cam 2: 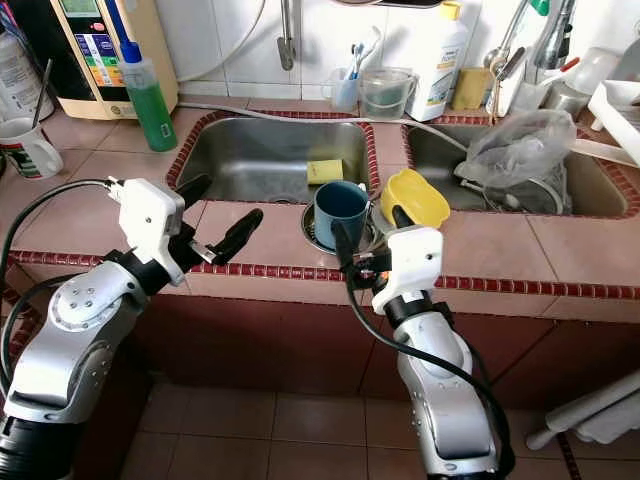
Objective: Kitchen organization
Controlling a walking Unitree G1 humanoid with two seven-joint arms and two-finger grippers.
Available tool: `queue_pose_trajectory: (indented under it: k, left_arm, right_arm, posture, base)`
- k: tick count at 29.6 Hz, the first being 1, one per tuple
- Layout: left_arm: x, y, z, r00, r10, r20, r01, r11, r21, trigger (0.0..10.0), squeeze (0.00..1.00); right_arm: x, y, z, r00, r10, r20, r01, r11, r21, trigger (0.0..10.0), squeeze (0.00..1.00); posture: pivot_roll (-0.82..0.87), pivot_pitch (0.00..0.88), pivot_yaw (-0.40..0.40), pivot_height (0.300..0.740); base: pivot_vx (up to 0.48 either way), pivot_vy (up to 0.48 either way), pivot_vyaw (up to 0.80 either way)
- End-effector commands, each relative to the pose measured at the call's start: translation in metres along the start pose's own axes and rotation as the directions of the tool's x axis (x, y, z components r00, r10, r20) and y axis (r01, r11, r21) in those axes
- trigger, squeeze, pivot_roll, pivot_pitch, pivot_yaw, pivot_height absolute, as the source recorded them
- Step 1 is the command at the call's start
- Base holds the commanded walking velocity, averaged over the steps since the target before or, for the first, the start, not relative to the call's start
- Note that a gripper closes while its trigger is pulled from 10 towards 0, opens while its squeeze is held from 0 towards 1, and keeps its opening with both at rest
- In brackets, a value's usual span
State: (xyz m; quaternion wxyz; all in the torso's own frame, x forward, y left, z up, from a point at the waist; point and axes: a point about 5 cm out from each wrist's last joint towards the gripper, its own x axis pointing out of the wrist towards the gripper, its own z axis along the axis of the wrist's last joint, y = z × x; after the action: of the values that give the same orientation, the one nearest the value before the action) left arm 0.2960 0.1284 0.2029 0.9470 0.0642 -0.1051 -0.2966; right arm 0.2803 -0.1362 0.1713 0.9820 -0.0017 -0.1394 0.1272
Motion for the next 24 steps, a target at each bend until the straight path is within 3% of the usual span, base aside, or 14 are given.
queue_pose_trajectory:
  k: [1,12,24]
  left_arm:
    - [0.0,0.002,-0.001,1.0,0.019,0.007,-0.018,1.0,-0.024,10.0,0.0]
    - [0.001,0.008,0.003,0.996,0.081,0.034,-0.079,0.994,-0.073,10.0,0.0]
    - [0.001,0.008,0.003,0.994,0.1,0.042,-0.096,0.991,-0.09,10.0,0.0]
  right_arm:
    - [0.004,-0.007,0.02,0.993,-0.043,0.109,0.043,0.999,0.004,10.0,0.0]
    - [0.008,-0.009,0.028,0.988,-0.052,0.147,0.051,0.999,0.009,10.0,0.0]
    - [0.009,-0.006,0.026,0.989,-0.029,0.145,0.027,0.999,0.016,10.0,0.0]
  posture:
    - [-0.08,0.067,0.025,0.74]
    - [-0.08,0.059,0.015,0.74]
    - [-0.08,0.049,0.004,0.74]
  base:
    - [0.0,0.0,0.0]
    - [0.0,0.0,0.0]
    - [0.285,0.0,0.0]
